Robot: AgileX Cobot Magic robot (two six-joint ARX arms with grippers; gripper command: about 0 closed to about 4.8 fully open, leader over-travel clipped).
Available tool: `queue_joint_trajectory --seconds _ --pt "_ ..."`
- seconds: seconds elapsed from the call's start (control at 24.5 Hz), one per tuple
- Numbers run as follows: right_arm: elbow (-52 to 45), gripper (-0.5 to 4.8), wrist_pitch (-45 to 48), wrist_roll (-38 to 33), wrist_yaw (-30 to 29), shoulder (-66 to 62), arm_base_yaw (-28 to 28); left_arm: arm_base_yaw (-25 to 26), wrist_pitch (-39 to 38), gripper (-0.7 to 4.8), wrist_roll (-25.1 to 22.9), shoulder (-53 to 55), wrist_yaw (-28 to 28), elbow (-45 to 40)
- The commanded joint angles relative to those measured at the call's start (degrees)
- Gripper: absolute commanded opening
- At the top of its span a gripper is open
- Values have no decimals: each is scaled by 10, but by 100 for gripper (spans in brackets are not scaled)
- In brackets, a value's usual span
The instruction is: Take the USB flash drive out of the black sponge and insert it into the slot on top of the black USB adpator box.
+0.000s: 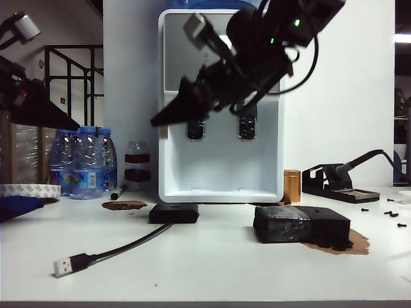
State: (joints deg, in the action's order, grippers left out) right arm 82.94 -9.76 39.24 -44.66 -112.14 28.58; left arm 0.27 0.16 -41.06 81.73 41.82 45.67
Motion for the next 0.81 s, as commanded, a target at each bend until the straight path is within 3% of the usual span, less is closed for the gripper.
queue_joint_trajectory --seconds 0.04,0.16,0.45,0.65,0.81 --pt "2 -1 12 19 -3 -28 2 0 -29 -4 -15 -2 13 1" --pt "2 -1 12 31 7 -52 2 -1 -59 -4 -27 -2 30 1" --pt "3 -1 28 141 54 -95 -6 -1 -66 -4 -27 -2 34 1" --pt "3 -1 73 143 57 -99 -22 -1 -65 -4 -27 -2 35 1" --pt "2 -1 124 91 17 -118 -26 -1 -65 -4 -27 -2 36 1"
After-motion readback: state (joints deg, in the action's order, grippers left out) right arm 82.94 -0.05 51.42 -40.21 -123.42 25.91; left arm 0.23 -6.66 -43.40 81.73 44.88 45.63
